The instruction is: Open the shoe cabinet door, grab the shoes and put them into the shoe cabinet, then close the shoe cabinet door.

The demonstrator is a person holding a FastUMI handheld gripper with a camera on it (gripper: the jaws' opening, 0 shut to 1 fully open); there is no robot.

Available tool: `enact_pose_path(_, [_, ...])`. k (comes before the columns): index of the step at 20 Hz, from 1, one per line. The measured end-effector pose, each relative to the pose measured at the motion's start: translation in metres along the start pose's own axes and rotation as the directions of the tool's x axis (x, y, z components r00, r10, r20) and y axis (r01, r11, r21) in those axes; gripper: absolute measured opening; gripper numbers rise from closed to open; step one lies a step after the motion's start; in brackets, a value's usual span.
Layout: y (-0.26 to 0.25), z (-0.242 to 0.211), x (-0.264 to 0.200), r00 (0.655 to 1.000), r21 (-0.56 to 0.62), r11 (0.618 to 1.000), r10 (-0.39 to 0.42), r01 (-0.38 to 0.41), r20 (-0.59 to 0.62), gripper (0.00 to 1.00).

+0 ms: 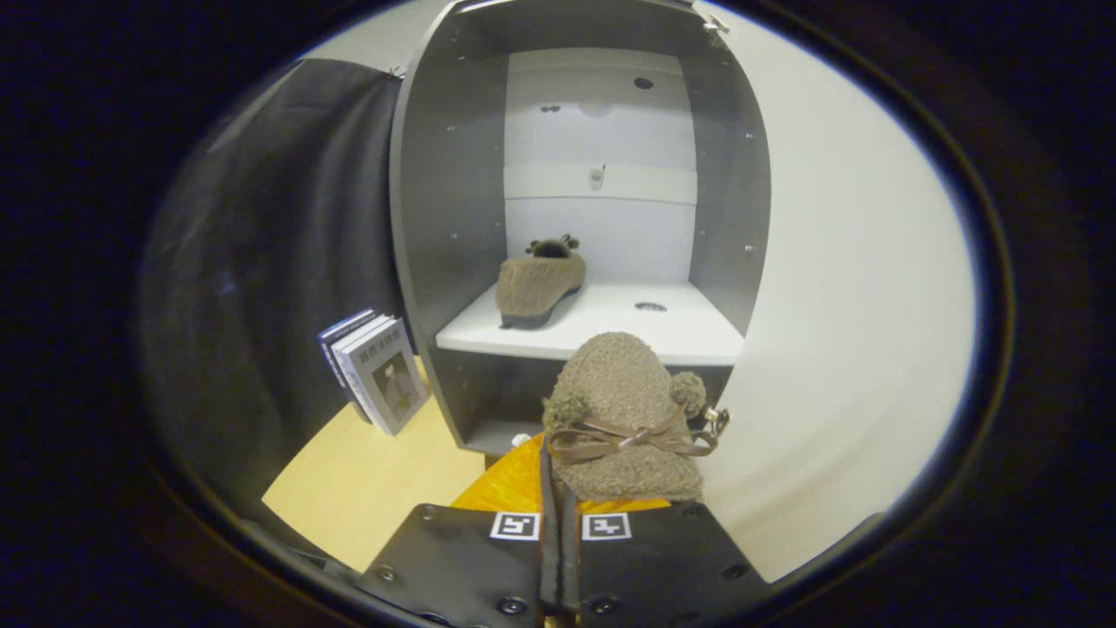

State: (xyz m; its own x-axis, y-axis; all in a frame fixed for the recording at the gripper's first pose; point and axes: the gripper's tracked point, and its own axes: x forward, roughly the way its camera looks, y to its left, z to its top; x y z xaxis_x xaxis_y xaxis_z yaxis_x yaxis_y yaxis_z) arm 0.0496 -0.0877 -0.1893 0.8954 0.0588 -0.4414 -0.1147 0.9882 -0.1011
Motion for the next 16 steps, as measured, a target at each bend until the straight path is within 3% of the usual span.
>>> enact_pose_path(8, [-0.019, 0.092, 0.082, 0.993, 0.015, 0.997, -0.082, 0.081, 0.08, 0.03])
enact_pose_path(16, [-0.044, 0.117, 0.194, 0.99, 0.036, 0.99, -0.136, 0.134, 0.031, 0.04])
